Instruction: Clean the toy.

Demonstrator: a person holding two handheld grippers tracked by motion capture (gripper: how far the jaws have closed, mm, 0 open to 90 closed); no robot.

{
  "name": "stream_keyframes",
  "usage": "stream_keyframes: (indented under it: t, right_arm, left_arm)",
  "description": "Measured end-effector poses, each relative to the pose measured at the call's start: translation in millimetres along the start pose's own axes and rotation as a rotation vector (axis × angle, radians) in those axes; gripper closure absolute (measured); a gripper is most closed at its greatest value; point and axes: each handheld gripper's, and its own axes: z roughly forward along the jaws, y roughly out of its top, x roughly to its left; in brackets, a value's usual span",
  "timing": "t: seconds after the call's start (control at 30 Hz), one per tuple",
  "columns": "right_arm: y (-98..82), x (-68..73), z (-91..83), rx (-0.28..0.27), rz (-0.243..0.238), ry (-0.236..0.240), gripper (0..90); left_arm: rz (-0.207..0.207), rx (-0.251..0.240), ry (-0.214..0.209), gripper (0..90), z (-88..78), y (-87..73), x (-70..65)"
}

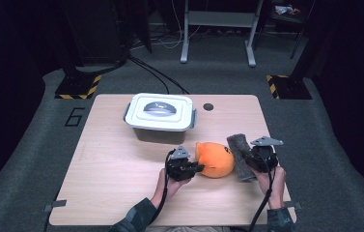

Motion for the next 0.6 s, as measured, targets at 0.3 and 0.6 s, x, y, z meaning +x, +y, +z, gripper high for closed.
stream_keyframes:
  t: [0.3,0.6]
  right_arm:
    - [35.4,51.3,-12.0,-0.078,-0.117,0.170,73.9]
    - [39.8,85.6,16.0,0.011,-0.257,0.144,73.8]
  left_arm:
    - [0.008,0.004,-0.002,78.5,0.2,2.2,-1.0]
    - [0.006,0.009,-0.003,78.4,0.6,2.0,-1.3]
